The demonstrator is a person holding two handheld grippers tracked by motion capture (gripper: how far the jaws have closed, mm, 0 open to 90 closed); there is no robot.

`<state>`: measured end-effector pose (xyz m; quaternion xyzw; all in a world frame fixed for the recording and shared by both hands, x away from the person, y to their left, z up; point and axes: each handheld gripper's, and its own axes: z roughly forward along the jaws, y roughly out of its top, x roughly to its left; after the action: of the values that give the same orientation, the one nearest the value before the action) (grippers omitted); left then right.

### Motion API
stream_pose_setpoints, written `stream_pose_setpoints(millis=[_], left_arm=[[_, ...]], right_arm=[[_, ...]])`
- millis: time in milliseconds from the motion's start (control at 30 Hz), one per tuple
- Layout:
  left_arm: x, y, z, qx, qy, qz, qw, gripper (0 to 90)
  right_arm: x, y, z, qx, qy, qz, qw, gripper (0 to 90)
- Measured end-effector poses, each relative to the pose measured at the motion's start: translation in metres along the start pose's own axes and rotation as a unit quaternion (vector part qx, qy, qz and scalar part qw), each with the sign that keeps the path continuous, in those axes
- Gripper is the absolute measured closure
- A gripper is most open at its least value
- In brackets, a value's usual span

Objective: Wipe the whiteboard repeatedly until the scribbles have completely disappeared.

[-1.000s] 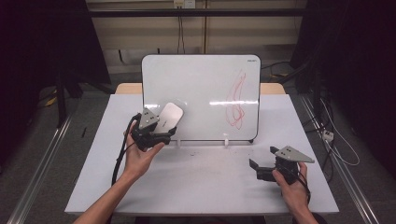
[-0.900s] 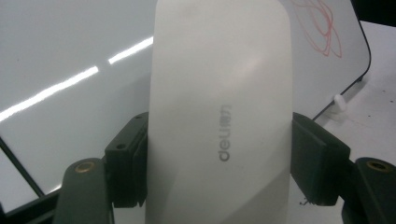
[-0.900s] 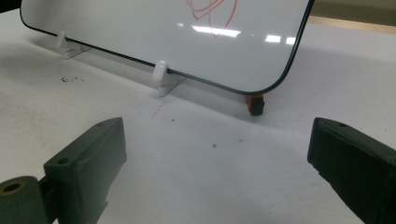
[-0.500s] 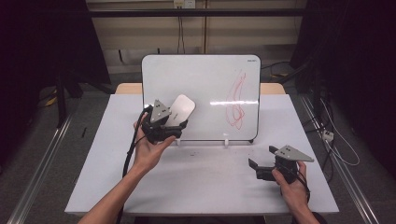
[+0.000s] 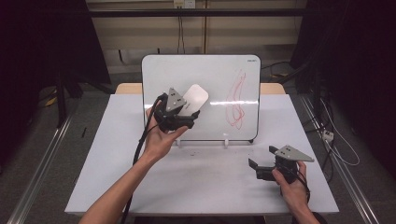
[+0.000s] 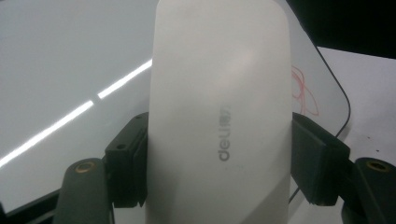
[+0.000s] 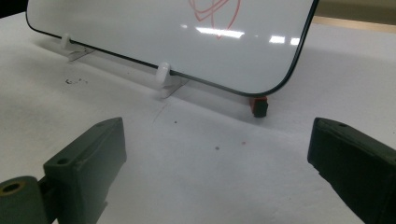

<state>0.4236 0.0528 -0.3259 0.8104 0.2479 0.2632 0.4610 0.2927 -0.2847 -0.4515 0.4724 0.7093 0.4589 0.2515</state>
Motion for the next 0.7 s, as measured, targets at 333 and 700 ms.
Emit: stream_pose_setpoints(millis=[333, 700], left_arm=[[-0.003, 0.023, 0.026, -0.003, 0.011, 0.023, 0.9997, 30.5], [-0.009, 0.043, 0.051, -0.013, 0.022, 0.043, 0.9987, 30.5]], right_arm=[[-0.002, -0.001, -0.003, 0.0, -0.002, 0.003, 1.0, 4.2], [-0.002, -0.002, -0.004, 0.0, -0.001, 0.005, 1.0, 4.2]])
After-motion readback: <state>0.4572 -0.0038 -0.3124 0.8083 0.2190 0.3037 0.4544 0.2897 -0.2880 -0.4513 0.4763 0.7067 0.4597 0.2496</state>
